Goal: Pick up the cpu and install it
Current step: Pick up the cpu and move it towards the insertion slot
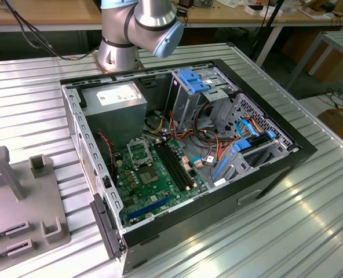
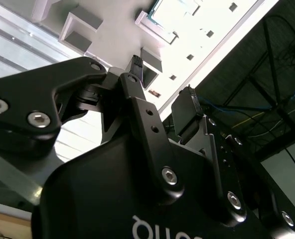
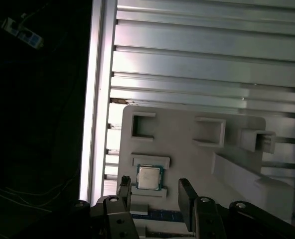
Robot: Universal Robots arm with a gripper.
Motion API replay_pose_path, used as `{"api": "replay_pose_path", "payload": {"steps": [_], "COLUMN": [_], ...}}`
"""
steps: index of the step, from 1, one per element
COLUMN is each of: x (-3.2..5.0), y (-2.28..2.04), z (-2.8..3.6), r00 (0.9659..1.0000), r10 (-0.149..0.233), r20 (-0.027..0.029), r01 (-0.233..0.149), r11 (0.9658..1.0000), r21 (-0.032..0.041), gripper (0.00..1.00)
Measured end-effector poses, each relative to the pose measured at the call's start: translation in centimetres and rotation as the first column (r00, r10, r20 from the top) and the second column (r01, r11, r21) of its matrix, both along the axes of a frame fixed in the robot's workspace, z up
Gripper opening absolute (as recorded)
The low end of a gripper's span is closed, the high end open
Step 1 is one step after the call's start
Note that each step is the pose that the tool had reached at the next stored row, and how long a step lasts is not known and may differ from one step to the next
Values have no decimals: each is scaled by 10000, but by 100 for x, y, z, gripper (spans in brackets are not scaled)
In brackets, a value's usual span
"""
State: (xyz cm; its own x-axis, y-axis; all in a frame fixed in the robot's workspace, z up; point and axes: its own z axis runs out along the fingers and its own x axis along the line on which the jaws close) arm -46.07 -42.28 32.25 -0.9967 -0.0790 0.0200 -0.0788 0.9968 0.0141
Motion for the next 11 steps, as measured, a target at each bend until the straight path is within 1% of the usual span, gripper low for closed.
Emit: {"api": "replay_pose_path", "payload": {"steps": [2, 4, 6, 11], "x": [-6, -8, -11, -11], "y": [-9, -16, -21, -27], "z": [-39, -61, -103, -164], "r00": [10000, 10000, 10000, 10000], "r10": [-14, -16, -25, -53], "r20": [-1, -1, -1, -1], "r01": [14, 16, 25, 53], "r11": [10000, 10000, 10000, 10000], "r21": [-6, -6, -6, -7], "gripper": [51, 51, 51, 51]}}
